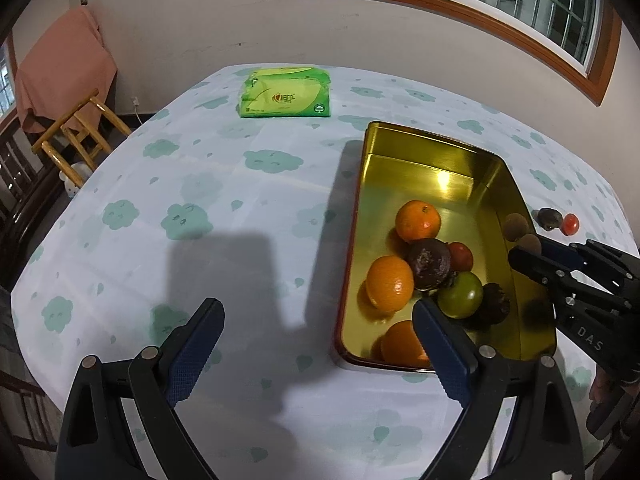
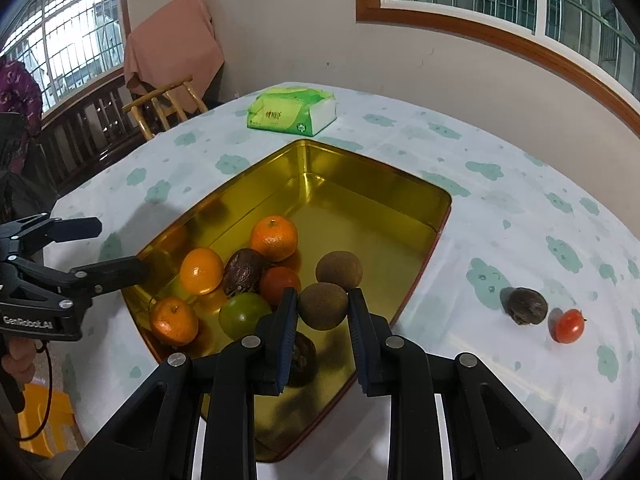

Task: Organize fruits
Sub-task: 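Carry the two small brown fruits into the tin and open the right gripper, then move the open right gripper to the tomato and close on it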

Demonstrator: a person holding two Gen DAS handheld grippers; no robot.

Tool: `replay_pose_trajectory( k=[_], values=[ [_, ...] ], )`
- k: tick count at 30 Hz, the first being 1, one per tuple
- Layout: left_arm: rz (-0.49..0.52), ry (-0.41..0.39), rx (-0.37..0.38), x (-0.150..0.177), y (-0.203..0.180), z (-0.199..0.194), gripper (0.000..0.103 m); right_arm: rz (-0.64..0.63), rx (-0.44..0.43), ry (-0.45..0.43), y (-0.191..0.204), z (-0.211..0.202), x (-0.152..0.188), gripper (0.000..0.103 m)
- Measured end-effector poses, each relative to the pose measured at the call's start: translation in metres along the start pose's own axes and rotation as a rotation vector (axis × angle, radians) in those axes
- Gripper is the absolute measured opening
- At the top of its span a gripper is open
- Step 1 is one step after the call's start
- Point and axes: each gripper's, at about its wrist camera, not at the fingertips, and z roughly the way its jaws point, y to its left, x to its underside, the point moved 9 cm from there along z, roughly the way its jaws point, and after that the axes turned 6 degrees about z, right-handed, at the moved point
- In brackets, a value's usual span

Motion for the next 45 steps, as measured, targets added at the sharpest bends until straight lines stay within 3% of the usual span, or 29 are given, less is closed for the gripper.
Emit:
replay_pose_trajectory(
  k=[20,33,39,45],
  values=[
    [-0.032,0.005,-0.001,0.002,0.017,0.002,0.094,-0.002,0.003,0.044,0.003,0.018,0.007,0.026],
    [0.006,-0.006,0.028,-0.006,-0.013,-0.003,0.094,0.048,-0.025,-0.005,-0.004,-0.003,0.004,0.027],
    [0.038,-0.012,0.049,-0.010,-0.036,-0.005,0.094,0.096,0.008,-0.063,-0.036,-0.033,0.002,0.027],
    [0.091,-0.027,0.077,-0.018,-0.066,-0.010,0.093,0.212,0.125,-0.071,-0.109,-0.047,0.014,0.027]
  ],
)
